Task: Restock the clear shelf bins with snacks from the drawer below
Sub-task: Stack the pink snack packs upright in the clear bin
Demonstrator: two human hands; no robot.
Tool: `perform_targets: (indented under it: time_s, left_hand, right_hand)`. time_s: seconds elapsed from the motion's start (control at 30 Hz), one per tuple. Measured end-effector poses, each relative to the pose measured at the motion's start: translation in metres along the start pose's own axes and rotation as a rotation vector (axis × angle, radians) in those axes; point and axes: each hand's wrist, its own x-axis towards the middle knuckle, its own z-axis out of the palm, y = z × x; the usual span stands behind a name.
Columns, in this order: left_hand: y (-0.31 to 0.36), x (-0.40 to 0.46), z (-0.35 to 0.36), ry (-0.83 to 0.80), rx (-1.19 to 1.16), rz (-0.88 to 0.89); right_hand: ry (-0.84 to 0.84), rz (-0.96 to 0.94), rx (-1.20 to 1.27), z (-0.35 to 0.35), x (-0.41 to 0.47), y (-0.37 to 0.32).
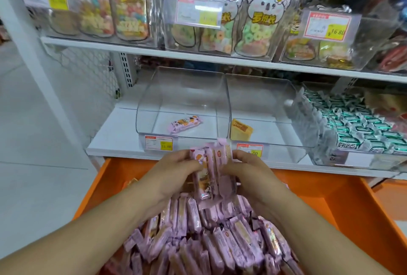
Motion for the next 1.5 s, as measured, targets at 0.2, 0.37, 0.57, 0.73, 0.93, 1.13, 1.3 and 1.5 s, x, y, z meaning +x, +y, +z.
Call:
perform_targets:
  time_s: [0.2,0.37,0.57,0.73,0.93,1.13,1.3,1.5]
  left_hand:
    - [0.006,0.005,0.006,-0.034,-0.145,-0.052]
    - [0.012,0.006,-0.001,-0.014,-0.165,0.007]
    - [0.011,-0.005,-0.003,-0.002,-0.192,0.041]
    - [0.010,-0.019,0.002,-0.031,-0.193,0.040]
    - [0.012,-0.026,0.000,-0.040,-0.017,0.075]
    - [0.013,-0.024,-0.002,0.015,0.007,0.065]
    - [0.012,-0.020,-0.001,0.097,0.008,0.047]
    - [0.009,-0.018,-0.006,0.158,0.023,0.102]
  right_hand:
    - [-0.055,-0.081,-0.043,0.004,0.006,-0.006]
    - [-0.018,-0.102,0.049,0.001,0.005,-0.017]
    - [-0.062,-0.029,0.186,-0.001,-0.007,-0.019]
    - [-0.047,-0.011,0.198,0.004,-0.014,-0.013]
    - [-0.022,-0.039,0.198,0.005,-0.018,-0.010]
    - [-0.039,0.016,0.227,0.006,-0.015,-0.016]
    - [-0.031,0.083,0.319,0.005,-0.014,-0.021]
    - [-0.023,-0.007,0.333,0.000,-0.009,-0.019]
